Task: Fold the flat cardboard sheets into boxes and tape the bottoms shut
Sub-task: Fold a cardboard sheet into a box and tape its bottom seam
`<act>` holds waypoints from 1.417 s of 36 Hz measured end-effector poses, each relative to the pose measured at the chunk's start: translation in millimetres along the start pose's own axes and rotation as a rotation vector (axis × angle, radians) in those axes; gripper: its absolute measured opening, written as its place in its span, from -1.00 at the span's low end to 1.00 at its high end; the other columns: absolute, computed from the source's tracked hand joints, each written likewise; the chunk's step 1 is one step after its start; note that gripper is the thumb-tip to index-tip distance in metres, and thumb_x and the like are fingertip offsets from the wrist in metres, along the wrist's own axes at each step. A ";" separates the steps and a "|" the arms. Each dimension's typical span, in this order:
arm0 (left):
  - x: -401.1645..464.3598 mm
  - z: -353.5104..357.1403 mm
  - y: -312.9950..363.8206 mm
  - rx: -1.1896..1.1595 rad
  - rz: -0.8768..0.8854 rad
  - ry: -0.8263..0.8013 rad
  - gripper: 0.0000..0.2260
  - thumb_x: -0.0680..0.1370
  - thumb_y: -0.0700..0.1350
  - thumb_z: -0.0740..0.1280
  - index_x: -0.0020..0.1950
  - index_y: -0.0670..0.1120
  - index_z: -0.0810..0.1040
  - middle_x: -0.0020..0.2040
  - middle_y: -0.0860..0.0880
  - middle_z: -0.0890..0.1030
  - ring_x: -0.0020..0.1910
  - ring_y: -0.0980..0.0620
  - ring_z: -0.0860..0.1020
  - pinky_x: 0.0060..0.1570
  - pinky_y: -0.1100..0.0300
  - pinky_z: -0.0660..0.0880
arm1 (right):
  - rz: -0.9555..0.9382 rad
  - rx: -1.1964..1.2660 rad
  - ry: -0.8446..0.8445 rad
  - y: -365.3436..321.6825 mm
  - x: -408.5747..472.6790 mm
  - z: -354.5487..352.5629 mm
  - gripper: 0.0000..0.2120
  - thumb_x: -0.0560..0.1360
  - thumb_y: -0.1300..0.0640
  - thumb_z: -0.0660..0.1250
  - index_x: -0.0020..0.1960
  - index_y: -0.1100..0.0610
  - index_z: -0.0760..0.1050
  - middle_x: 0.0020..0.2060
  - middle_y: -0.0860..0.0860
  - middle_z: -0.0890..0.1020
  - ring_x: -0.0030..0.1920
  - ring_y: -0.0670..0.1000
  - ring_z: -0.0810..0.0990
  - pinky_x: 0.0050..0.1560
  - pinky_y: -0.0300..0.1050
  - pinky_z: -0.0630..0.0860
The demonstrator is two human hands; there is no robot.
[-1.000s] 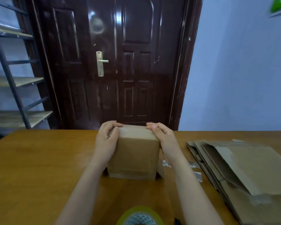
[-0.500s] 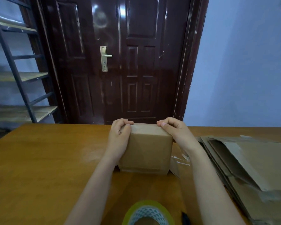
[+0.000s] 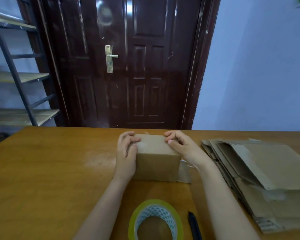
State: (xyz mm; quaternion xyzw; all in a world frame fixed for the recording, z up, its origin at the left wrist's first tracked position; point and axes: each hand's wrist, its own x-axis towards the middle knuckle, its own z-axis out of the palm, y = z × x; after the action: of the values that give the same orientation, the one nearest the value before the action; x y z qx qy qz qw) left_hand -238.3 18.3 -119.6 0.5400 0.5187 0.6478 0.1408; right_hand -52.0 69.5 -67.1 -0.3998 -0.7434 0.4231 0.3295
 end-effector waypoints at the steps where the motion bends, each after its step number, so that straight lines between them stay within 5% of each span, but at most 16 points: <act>1: -1.2 0.2 -0.3 -0.007 0.000 -0.004 -0.82 0.48 -0.15 0.14 -0.10 -0.06 0.54 0.13 0.11 0.44 0.13 0.29 0.41 0.07 0.55 0.26 | 0.000 0.017 0.009 1.8 -1.8 1.1 -0.87 0.60 0.16 0.21 -0.03 0.11 0.52 0.17 -0.15 0.48 0.12 -0.23 0.46 -0.04 -0.38 0.38; 5: -0.7 0.5 2.6 0.005 0.016 -0.021 -0.80 0.49 -0.06 0.13 -0.12 0.04 0.55 0.15 0.18 0.43 0.21 0.30 0.33 0.14 0.56 0.20 | 0.001 0.058 0.050 4.0 -4.3 2.5 -0.85 0.61 0.17 0.19 -0.01 0.12 0.54 0.15 -0.18 0.49 0.11 -0.25 0.45 -0.03 -0.39 0.38; 8: 1.2 -6.1 1.2 0.096 0.057 -0.073 -0.76 0.48 0.00 0.11 -0.13 0.07 0.57 0.10 0.23 0.48 0.22 0.27 0.30 0.23 0.36 0.19 | 0.023 0.049 0.048 1.3 -4.6 3.3 -0.86 0.60 0.16 0.21 -0.04 0.07 0.55 0.15 -0.18 0.50 0.13 -0.24 0.45 -0.02 -0.39 0.37; 10: 5.1 -12.6 4.4 0.195 0.081 -0.116 -0.71 0.47 0.04 0.09 -0.11 0.02 0.60 0.03 0.24 0.53 0.18 0.19 0.36 0.19 0.18 0.22 | 0.040 0.021 0.046 -2.5 -4.6 3.3 -0.86 0.60 0.17 0.22 -0.05 0.07 0.55 0.17 -0.15 0.50 0.10 -0.25 0.46 -0.05 -0.41 0.38; 13: 12.6 -20.0 17.6 0.452 0.149 -0.232 -0.71 0.50 -0.03 0.13 -0.04 -0.06 0.62 0.00 0.17 0.55 0.15 0.10 0.42 0.14 0.19 0.20 | 0.047 -0.057 0.035 -11.5 -7.6 2.7 -0.88 0.60 0.18 0.23 -0.05 0.11 0.54 0.21 -0.11 0.48 0.06 -0.24 0.46 -0.08 -0.42 0.36; 16: 16.2 -20.2 26.9 0.576 0.191 -0.325 -0.81 0.55 -0.23 0.22 0.02 -0.10 0.62 0.02 0.07 0.57 0.13 0.04 0.46 0.21 0.14 0.32 | 0.078 -0.111 0.040 -16.6 -7.7 4.8 -0.87 0.59 0.18 0.23 -0.09 0.08 0.53 0.30 -0.06 0.48 0.19 -0.10 0.45 0.17 -0.20 0.37; 19: 13.0 -17.3 34.4 0.590 0.125 -0.326 -0.79 0.58 -0.24 0.19 0.07 -0.10 0.60 0.08 0.05 0.54 0.18 0.05 0.42 0.15 0.10 0.40 | 0.105 -0.222 0.095 -18.1 -5.3 10.0 -0.82 0.58 0.11 0.23 -0.17 -0.03 0.51 0.28 -0.11 0.51 0.30 0.00 0.43 0.42 0.28 0.13; 21: 10.4 -14.8 38.8 0.639 0.084 -0.326 -0.76 0.60 -0.22 0.15 0.12 -0.07 0.58 0.14 0.07 0.52 0.22 0.08 0.40 0.12 0.09 0.42 | 0.122 -0.352 0.155 -22.3 -6.9 16.4 -0.82 0.60 0.13 0.17 -0.14 0.02 0.48 0.16 -0.07 0.57 0.22 0.03 0.45 0.43 0.39 -0.04; 24: 8.5 -13.9 46.0 0.710 0.024 -0.339 -0.73 0.62 -0.19 0.09 0.17 -0.04 0.54 0.21 0.07 0.49 0.25 0.07 0.39 0.09 0.05 0.44 | 0.064 -0.674 0.281 -33.2 -14.8 32.2 -0.82 0.57 0.29 0.09 -0.09 0.08 0.41 -0.03 0.02 0.57 0.10 0.13 0.48 0.45 0.33 -0.01; 27: 8.8 -13.6 49.4 0.766 -0.005 -0.365 -0.71 0.62 -0.20 0.05 0.20 -0.03 0.51 0.25 0.05 0.48 0.24 0.01 0.41 0.09 0.02 0.46 | -0.053 -0.905 0.322 -39.0 -26.8 43.6 -0.74 0.53 0.35 0.14 0.09 0.10 0.48 0.19 0.01 0.51 0.27 0.11 0.39 0.47 0.26 -0.01; 29: 10.7 -13.9 48.0 0.793 -0.015 -0.388 -0.69 0.62 -0.21 0.04 0.22 -0.01 0.50 0.26 0.04 0.47 0.24 -0.02 0.42 0.08 0.01 0.46 | -0.196 -0.866 0.379 -40.4 -38.3 45.8 -0.72 0.52 0.36 0.18 0.10 0.11 0.53 0.20 -0.01 0.50 0.26 0.09 0.40 0.42 0.16 0.15; 31: 12.8 -15.7 45.0 0.795 -0.036 -0.421 -0.67 0.63 -0.20 0.03 0.27 0.01 0.49 0.31 0.03 0.44 0.28 -0.03 0.40 0.13 0.03 0.43 | -0.352 -0.725 0.423 -44.7 -56.9 47.4 -0.77 0.53 0.35 0.20 0.06 0.14 0.56 0.07 0.00 0.55 0.09 0.06 0.49 0.14 -0.01 0.42; 34: 15.5 -17.4 42.6 0.779 -0.040 -0.458 -0.65 0.63 -0.20 0.02 0.31 0.01 0.48 0.36 0.02 0.41 0.33 -0.05 0.38 0.21 0.06 0.38 | -0.357 -0.533 0.330 -50.2 -86.8 47.2 -0.81 0.55 0.29 0.19 0.02 0.12 0.56 -0.06 -0.09 0.51 -0.08 -0.06 0.49 -0.08 -0.15 0.47; 38: 17.7 -17.3 38.9 0.763 -0.058 -0.473 -0.65 0.62 -0.20 0.02 0.31 0.02 0.46 0.36 0.01 0.41 0.32 -0.07 0.38 0.23 0.05 0.35 | -0.161 -0.455 0.205 -46.7 -118.2 29.8 -0.72 0.52 0.35 0.20 0.10 0.09 0.56 -0.01 -0.10 0.51 0.01 -0.11 0.48 0.04 -0.28 0.42; 45: 17.3 -15.8 38.6 0.764 -0.078 -0.459 -0.63 0.62 -0.20 -0.01 0.32 0.06 0.44 0.38 0.03 0.38 0.32 -0.08 0.37 0.23 0.01 0.36 | 0.172 -0.610 -0.461 -12.9 -145.8 11.5 -0.48 0.49 0.28 0.28 0.43 0.06 0.33 0.28 -0.04 0.47 0.24 -0.09 0.43 0.30 -0.10 0.41; 51: 17.7 -16.2 36.0 0.734 -0.082 -0.467 -0.64 0.62 -0.21 -0.01 0.30 0.03 0.45 0.37 0.00 0.40 0.31 -0.09 0.38 0.26 -0.03 0.36 | 0.084 -0.563 -0.371 -0.6 -143.8 19.6 -0.89 0.48 0.18 0.36 -0.04 0.00 0.53 -0.04 0.06 0.58 0.00 0.02 0.53 0.09 -0.03 0.51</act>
State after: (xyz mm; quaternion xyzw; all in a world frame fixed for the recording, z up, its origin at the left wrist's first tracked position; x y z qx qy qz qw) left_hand -245.1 7.9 -78.2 0.6654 0.6895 0.2748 0.0787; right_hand -1.8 -63.3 -96.7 -0.4215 -0.8612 0.2800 0.0478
